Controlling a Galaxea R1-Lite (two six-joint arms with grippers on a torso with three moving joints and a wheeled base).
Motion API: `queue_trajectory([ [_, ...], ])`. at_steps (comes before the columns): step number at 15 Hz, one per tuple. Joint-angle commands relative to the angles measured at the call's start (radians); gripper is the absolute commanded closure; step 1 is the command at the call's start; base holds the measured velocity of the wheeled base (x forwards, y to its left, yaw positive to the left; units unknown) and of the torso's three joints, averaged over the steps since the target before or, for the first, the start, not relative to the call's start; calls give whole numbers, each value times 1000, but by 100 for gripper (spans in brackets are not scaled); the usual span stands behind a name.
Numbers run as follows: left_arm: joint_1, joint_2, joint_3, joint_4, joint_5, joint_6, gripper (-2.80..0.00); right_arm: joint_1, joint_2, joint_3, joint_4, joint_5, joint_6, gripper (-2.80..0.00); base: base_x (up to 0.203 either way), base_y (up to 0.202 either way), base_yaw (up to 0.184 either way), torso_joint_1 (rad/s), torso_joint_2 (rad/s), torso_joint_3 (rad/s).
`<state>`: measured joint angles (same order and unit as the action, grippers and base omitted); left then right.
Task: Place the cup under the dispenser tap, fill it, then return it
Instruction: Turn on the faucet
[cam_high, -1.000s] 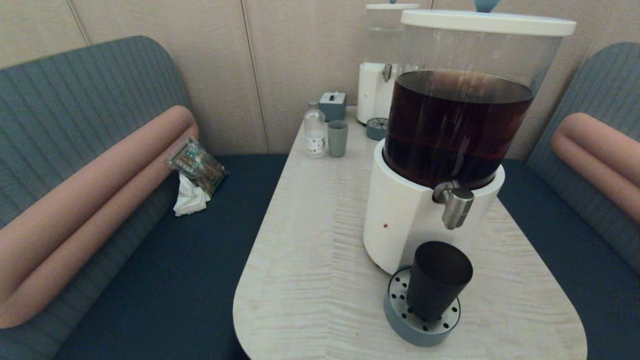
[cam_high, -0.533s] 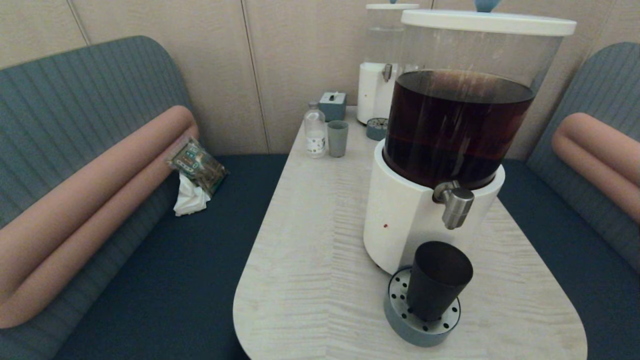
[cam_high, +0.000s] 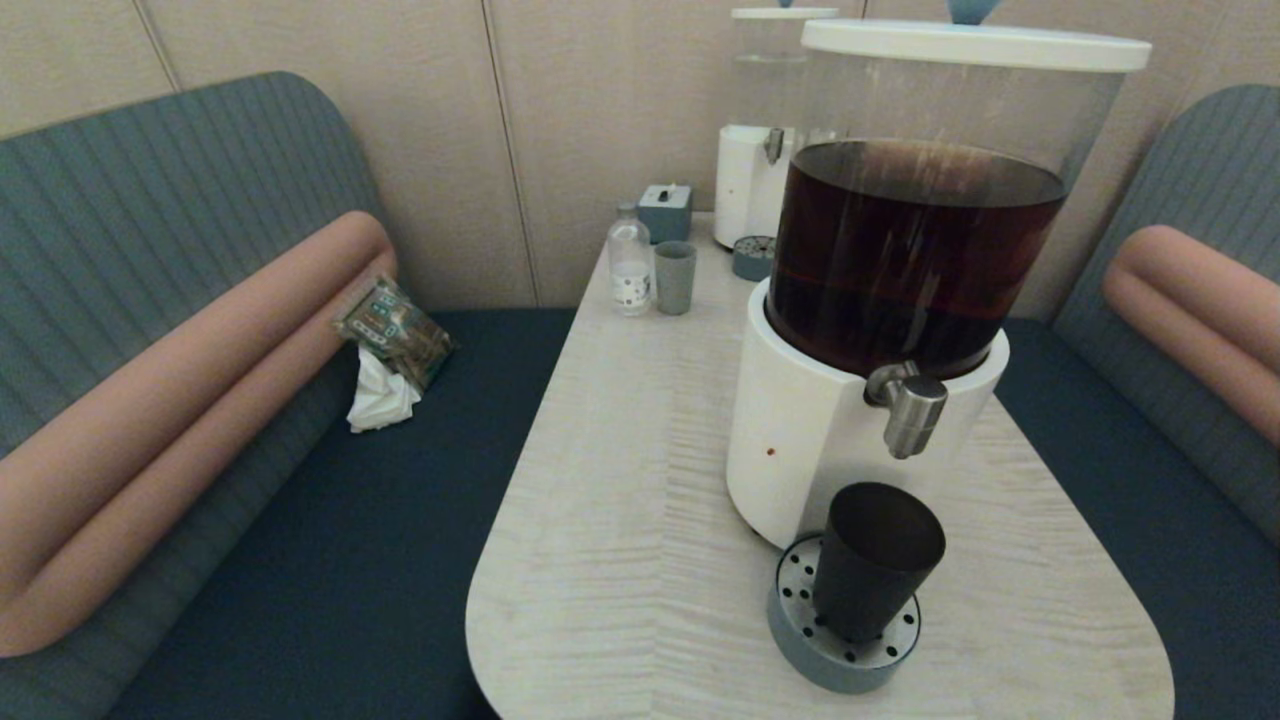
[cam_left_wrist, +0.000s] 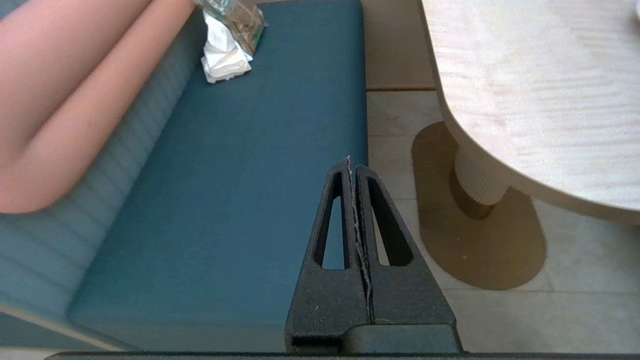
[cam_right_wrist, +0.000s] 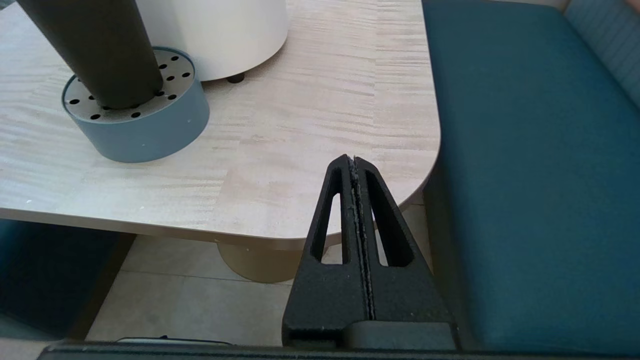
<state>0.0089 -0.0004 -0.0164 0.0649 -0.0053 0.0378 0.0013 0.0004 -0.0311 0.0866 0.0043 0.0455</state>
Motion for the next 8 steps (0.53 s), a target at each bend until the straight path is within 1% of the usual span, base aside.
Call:
queue_trajectory([
  [1, 0, 2, 0, -7, 2, -3, 0, 0, 1, -1, 1, 0, 0, 0, 0, 0, 0, 0, 0, 0],
  [3, 0, 2, 7, -35, 2, -4, 0, 0, 1, 0, 1, 0, 0, 0, 0, 0, 0, 0, 0, 0],
  [6, 0, 2, 9, -39, 2, -4, 0, 0, 1, 1, -3, -2, -4, 0, 0, 0, 0, 0, 0, 0],
  [8, 0, 2, 9, -39, 2, -4, 0, 0, 1, 13, -31, -2, -22, 0, 0, 0, 0, 0, 0, 0],
])
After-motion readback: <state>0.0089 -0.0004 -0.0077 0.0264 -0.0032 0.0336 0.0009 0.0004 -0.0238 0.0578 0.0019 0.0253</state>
